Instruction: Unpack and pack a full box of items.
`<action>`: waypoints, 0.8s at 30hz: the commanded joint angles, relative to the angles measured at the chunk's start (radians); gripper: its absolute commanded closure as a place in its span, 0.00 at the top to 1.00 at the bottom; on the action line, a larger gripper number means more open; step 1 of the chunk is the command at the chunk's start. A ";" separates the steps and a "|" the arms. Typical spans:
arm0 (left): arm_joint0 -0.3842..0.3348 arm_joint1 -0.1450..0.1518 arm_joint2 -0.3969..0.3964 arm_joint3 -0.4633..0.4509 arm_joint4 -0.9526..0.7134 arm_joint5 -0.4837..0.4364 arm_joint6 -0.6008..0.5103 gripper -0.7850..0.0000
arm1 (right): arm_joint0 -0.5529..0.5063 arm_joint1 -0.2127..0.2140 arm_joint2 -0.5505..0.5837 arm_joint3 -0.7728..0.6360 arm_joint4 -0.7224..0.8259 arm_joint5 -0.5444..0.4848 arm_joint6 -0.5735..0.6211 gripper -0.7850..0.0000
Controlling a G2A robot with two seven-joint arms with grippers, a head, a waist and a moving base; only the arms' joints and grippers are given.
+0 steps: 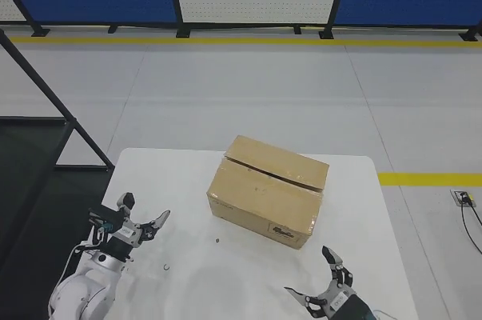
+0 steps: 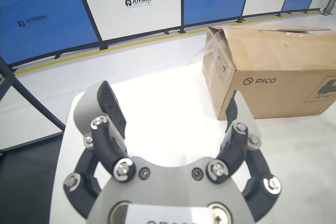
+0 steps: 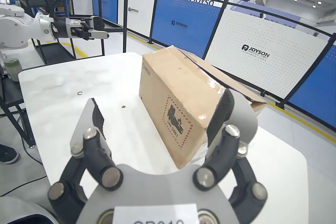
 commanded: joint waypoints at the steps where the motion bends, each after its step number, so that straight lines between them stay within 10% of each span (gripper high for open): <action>1: -0.025 -0.002 0.011 0.020 -0.027 -0.003 -0.018 1.00 | 0.014 -0.001 -0.014 0.003 0.057 -0.038 -0.004 1.00; 13: -0.363 -0.029 0.192 0.318 0.026 0.067 -0.089 1.00 | 0.093 -0.003 -0.004 0.050 0.389 -0.091 0.162 1.00; 24: -0.526 -0.060 0.356 0.514 0.116 0.029 -0.076 1.00 | 0.114 -0.002 0.040 0.067 0.537 -0.030 0.284 1.00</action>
